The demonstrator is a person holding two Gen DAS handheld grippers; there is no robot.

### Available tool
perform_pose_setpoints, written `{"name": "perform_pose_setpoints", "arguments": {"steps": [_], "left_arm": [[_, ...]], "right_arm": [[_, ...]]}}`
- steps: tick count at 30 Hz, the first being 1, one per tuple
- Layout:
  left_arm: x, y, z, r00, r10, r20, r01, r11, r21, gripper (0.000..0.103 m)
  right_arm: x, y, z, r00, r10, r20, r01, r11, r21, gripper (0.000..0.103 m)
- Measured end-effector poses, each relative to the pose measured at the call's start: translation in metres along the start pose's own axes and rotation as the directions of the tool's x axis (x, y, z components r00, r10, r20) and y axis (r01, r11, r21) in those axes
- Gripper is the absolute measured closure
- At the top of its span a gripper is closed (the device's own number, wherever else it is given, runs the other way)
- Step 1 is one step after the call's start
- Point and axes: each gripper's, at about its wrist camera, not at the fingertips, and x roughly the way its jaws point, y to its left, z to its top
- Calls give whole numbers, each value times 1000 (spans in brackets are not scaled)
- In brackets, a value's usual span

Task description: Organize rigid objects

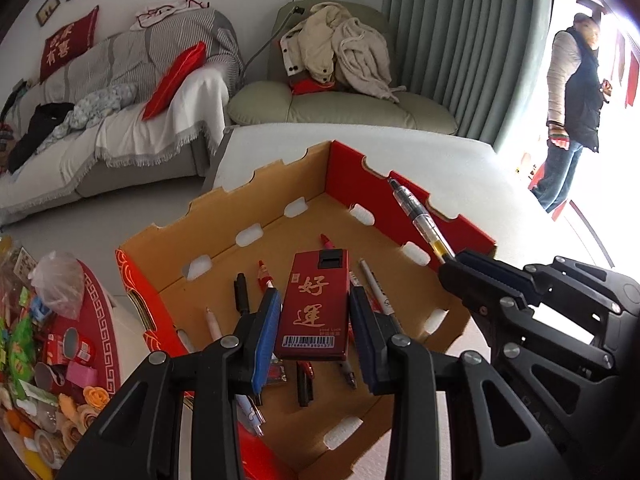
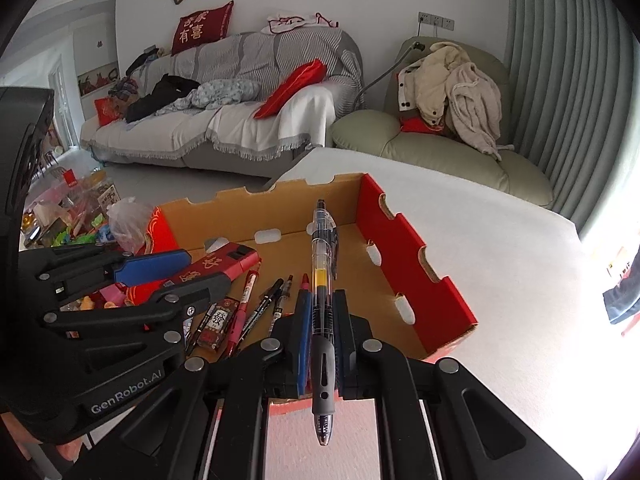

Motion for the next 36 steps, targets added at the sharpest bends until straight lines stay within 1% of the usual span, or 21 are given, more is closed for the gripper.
{"name": "perform_pose_setpoints", "arguments": {"steps": [10, 13, 14, 15, 17, 18, 19, 20, 22, 23, 25, 26, 28, 29, 30, 31, 34, 36], "left_arm": [[22, 10, -2, 999, 5, -38, -5, 1000, -13, 65], [28, 10, -1, 998, 14, -57, -15, 1000, -1, 64], [30, 9, -1, 998, 21, -59, -20, 1000, 7, 62], [31, 8, -1, 998, 25, -63, -24, 1000, 18, 57], [32, 8, 0, 996, 63, -60, -61, 998, 26, 42], [32, 9, 0, 995, 86, -59, -85, 996, 22, 37], [32, 10, 0, 994, 95, -57, -94, 995, 19, 30], [32, 12, 0, 994, 93, -57, -92, 996, 17, 25], [30, 13, 0, 996, 71, -55, -70, 997, 20, 24], [29, 12, -1, 996, 75, -55, -74, 997, 23, 24], [28, 12, -2, 995, 80, -59, -79, 996, 31, 23], [29, 12, -2, 994, 92, -66, -90, 995, 33, 22], [31, 14, -2, 988, 130, -88, -128, 991, 27, 20], [33, 15, -2, 985, 138, -102, -136, 990, 23, 16], [34, 16, -2, 987, 124, -104, -122, 992, 21, 15], [33, 16, -3, 990, 108, -94, -107, 994, 25, 15], [31, 15, -3, 991, 105, -83, -103, 994, 30, 13], [30, 16, -2, 992, 92, -84, -91, 996, 15, 12]], "right_arm": [[23, 0, -5, 999, 6, -50, -7, 1000, -9, 93], [32, 0, -4, 997, 13, -77, -15, 1000, -19, 92], [34, 1, -4, 996, 20, -86, -22, 1000, -21, 92], [35, 2, -4, 995, 27, -91, -29, 999, -21, 92], [38, 3, -4, 995, 16, -99, -19, 1000, -24, 92], [38, 2, -4, 995, 7, -96, -9, 1000, -23, 92], [37, 1, -5, 995, 6, -95, -8, 1000, -21, 92], [36, 0, -5, 996, 7, -94, -8, 1000, -15, 92], [34, -3, -5, 996, 2, -91, -2, 1000, -5, 92], [33, -4, -5, 996, 6, -88, -6, 1000, 1, 91], [28, -6, -5, 997, -4, -80, 4, 1000, 8, 86], [26, -8, -5, 997, -12, -75, 13, 1000, 14, 80], [20, -13, -5, 998, -13, -58, 15, 999, 39, 62], [17, -16, -6, 999, -14, -48, 17, 999, 50, 43], [14, -19, -6, 999, -18, -33, 20, 998, 58, 34], [11, -21, -6, 1000, -18, -23, 20, 998, 60, 34], [6, -21, -4, 1000, -20, -15, 20, 998, 56, 34], [5, -21, -3, 1000, -20, -9, 20, 998, 54, 34]]}}
